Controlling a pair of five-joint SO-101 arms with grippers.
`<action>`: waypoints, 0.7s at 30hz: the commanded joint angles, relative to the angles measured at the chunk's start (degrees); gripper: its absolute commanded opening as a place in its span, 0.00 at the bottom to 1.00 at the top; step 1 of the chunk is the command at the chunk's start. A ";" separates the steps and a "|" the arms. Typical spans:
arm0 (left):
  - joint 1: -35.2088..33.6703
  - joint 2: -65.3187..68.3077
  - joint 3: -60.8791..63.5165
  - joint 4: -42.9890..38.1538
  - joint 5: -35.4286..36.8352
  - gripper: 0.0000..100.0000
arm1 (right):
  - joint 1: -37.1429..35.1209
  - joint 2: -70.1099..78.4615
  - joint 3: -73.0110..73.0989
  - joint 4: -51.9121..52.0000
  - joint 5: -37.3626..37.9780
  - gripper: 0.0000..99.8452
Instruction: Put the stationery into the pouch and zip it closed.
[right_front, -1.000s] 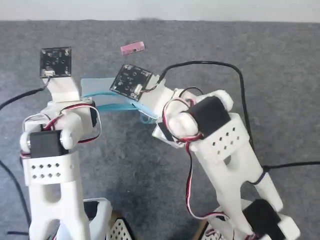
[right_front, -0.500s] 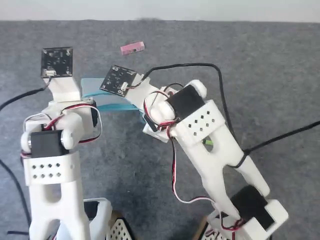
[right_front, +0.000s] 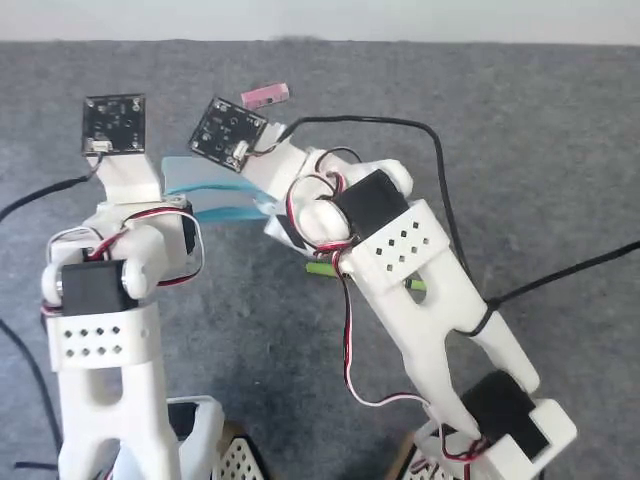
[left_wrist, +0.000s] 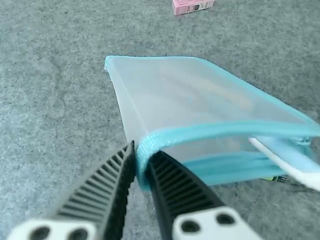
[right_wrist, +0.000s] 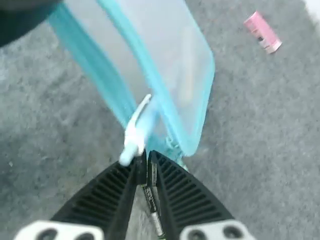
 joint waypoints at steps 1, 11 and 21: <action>0.00 -2.20 -0.48 -1.76 -0.18 0.01 | -0.40 -1.54 -1.23 -2.07 -0.79 0.01; -0.09 -2.20 -0.48 -1.76 -0.26 0.01 | 0.13 -17.71 -2.90 9.01 -0.26 0.21; -6.51 -2.11 -0.48 -2.55 -0.35 0.01 | 10.77 -7.16 24.70 -1.89 14.68 0.21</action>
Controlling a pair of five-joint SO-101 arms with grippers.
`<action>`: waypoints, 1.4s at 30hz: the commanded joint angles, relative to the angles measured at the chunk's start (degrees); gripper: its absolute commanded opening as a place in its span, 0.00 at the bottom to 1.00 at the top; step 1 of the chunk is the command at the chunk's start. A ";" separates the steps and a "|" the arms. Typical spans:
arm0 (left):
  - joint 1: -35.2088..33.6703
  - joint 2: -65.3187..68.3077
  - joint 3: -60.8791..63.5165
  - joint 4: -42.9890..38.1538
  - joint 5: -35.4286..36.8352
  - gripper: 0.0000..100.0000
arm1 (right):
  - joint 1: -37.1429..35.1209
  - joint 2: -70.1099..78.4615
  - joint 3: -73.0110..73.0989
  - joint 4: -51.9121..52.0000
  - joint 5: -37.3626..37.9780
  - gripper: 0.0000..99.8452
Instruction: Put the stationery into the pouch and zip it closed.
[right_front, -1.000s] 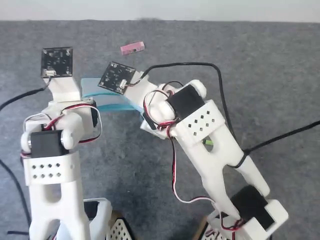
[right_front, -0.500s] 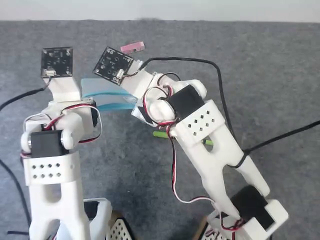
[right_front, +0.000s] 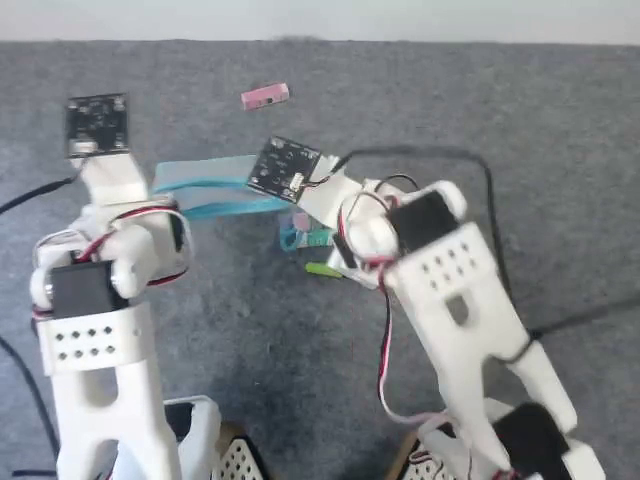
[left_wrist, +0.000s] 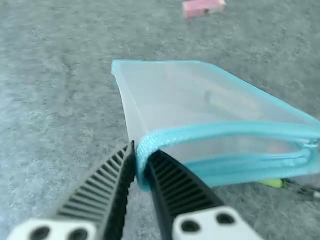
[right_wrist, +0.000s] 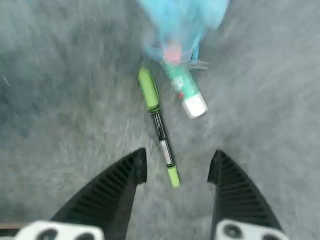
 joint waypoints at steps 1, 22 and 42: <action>-2.20 -2.11 -0.48 -2.02 -0.44 0.01 | 2.24 5.05 6.86 -9.98 7.82 0.21; -2.02 -2.11 0.04 -2.29 -0.44 0.01 | 11.12 31.08 10.90 -30.02 20.40 0.21; -1.93 -2.11 0.04 -2.29 -0.44 0.01 | 11.56 26.68 6.68 -20.09 12.84 0.22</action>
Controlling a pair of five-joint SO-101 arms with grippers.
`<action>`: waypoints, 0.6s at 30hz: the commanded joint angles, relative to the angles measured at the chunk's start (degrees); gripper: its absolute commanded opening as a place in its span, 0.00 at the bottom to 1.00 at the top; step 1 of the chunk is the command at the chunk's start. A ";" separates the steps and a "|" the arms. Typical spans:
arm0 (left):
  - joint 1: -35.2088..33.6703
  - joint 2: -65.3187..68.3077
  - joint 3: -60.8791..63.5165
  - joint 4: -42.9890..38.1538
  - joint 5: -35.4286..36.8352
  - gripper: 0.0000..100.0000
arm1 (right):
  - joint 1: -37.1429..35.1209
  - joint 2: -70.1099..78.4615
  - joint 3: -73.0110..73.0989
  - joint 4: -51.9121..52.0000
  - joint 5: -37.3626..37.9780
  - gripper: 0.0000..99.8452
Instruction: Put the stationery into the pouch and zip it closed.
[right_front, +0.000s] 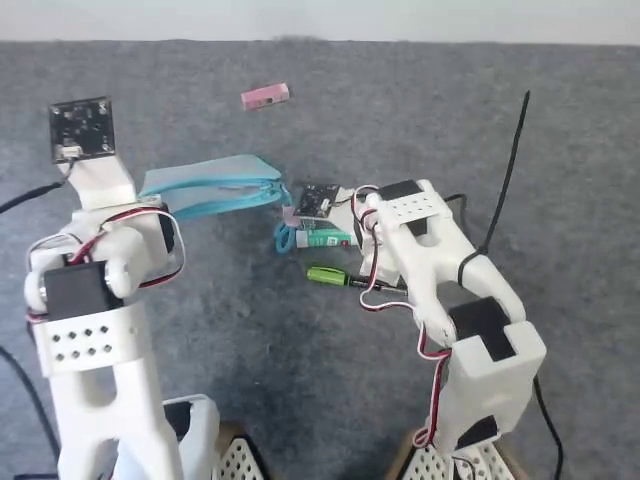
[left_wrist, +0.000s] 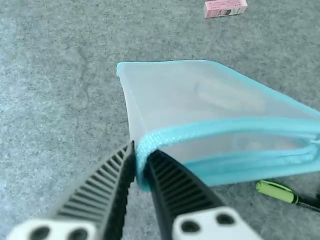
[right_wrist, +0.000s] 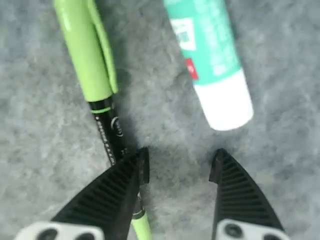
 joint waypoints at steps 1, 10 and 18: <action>-0.26 -2.11 -0.75 -2.46 -0.44 0.01 | -0.13 -7.69 -1.93 4.53 -1.76 0.22; -0.26 -2.11 -0.75 -2.81 -0.44 0.01 | -6.02 -17.01 9.67 1.01 -1.41 0.22; -0.26 -2.11 -0.75 -2.73 -0.35 0.01 | -6.11 -10.59 10.99 -4.18 -1.49 0.21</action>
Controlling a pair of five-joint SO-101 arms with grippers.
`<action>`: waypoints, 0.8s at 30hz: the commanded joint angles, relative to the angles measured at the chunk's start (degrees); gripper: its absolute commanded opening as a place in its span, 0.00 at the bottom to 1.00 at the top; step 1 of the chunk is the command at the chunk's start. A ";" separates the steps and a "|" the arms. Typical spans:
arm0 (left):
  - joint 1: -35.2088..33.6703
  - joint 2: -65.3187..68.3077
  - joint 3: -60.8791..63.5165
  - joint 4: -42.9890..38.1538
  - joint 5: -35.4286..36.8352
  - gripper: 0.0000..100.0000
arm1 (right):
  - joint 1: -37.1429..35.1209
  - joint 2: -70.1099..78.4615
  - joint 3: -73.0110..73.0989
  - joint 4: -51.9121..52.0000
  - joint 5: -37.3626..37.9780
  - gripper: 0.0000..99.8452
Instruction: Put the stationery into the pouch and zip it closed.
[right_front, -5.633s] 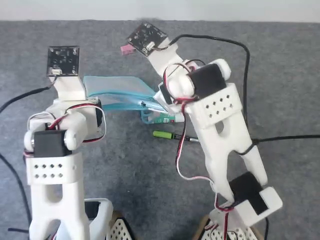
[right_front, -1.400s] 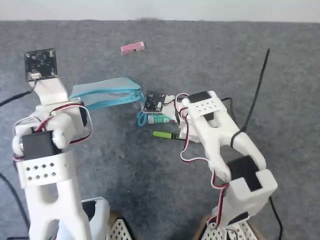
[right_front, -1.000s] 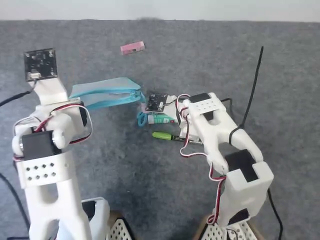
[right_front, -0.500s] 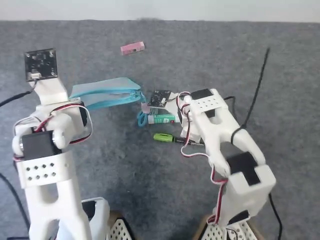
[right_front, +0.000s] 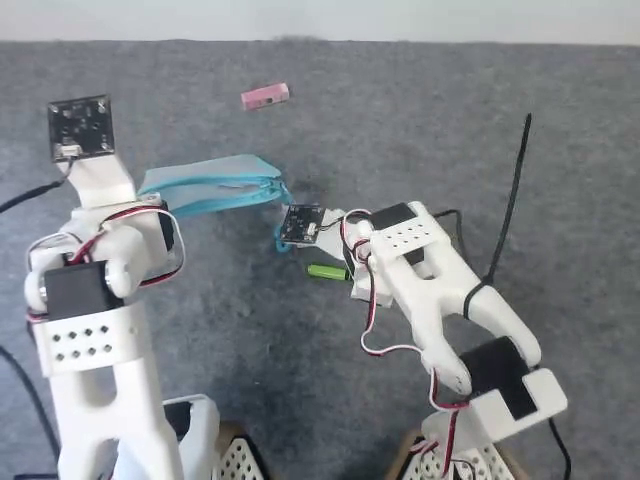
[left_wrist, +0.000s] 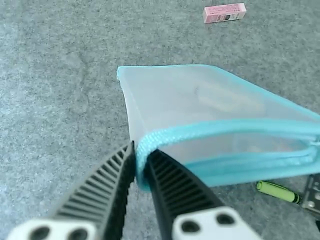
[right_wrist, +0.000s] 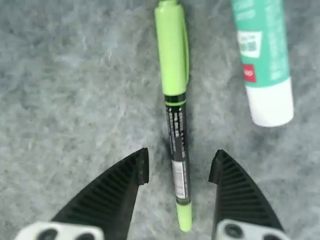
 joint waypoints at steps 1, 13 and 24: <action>-0.26 -2.11 -0.75 -1.58 -0.35 0.01 | -0.57 3.03 -2.11 -2.59 -0.79 0.21; -0.26 -2.46 -1.10 -1.58 -0.26 0.01 | -0.57 10.24 -6.07 -1.63 -0.97 0.06; -0.26 -2.55 -5.67 3.60 0.00 0.01 | 0.04 7.87 -6.07 0.48 -4.57 0.01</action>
